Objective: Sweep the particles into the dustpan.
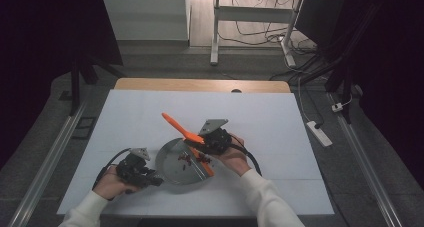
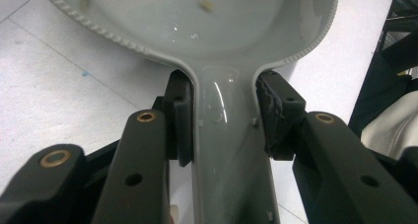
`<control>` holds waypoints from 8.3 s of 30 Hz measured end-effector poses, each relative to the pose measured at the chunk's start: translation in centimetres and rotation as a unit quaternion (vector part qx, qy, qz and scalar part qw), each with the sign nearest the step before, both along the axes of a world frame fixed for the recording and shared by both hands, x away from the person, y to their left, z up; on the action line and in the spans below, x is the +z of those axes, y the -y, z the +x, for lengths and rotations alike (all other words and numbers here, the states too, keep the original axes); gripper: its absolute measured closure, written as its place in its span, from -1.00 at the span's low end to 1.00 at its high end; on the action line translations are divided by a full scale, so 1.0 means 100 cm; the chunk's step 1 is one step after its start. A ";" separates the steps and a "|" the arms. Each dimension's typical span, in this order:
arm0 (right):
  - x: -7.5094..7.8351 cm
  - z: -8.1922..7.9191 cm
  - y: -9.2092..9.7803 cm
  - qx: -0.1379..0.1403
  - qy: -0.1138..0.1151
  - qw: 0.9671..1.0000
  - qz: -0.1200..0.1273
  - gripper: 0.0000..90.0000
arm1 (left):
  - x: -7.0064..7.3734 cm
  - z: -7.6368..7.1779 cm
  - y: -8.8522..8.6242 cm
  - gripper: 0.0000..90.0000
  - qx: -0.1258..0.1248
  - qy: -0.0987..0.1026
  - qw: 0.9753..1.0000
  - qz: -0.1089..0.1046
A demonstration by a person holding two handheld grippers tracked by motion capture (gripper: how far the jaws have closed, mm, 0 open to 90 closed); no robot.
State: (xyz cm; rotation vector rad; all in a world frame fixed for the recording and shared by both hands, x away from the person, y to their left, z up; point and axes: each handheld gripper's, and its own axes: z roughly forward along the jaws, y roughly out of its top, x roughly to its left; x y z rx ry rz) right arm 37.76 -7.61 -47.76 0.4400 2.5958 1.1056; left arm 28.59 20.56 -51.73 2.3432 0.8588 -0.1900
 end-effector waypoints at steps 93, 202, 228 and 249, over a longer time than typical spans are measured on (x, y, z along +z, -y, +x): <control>-0.020 -0.019 0.014 -0.118 -0.022 0.992 0.035 0.55 | 0.002 -0.003 -0.003 0.36 -0.001 0.001 1.000 0.003; -0.003 -0.028 0.026 -0.135 -0.030 0.978 0.159 0.56 | -0.001 -0.002 -0.003 0.36 -0.003 0.001 1.000 0.004; 0.010 -0.019 0.081 -0.158 -0.027 0.974 0.157 0.56 | 0.003 -0.007 -0.010 0.36 0.043 0.027 0.999 -0.016; 0.013 -0.045 0.140 -0.156 -0.019 0.979 0.126 0.56 | 0.001 -0.032 -0.019 0.36 0.174 0.055 0.982 -0.047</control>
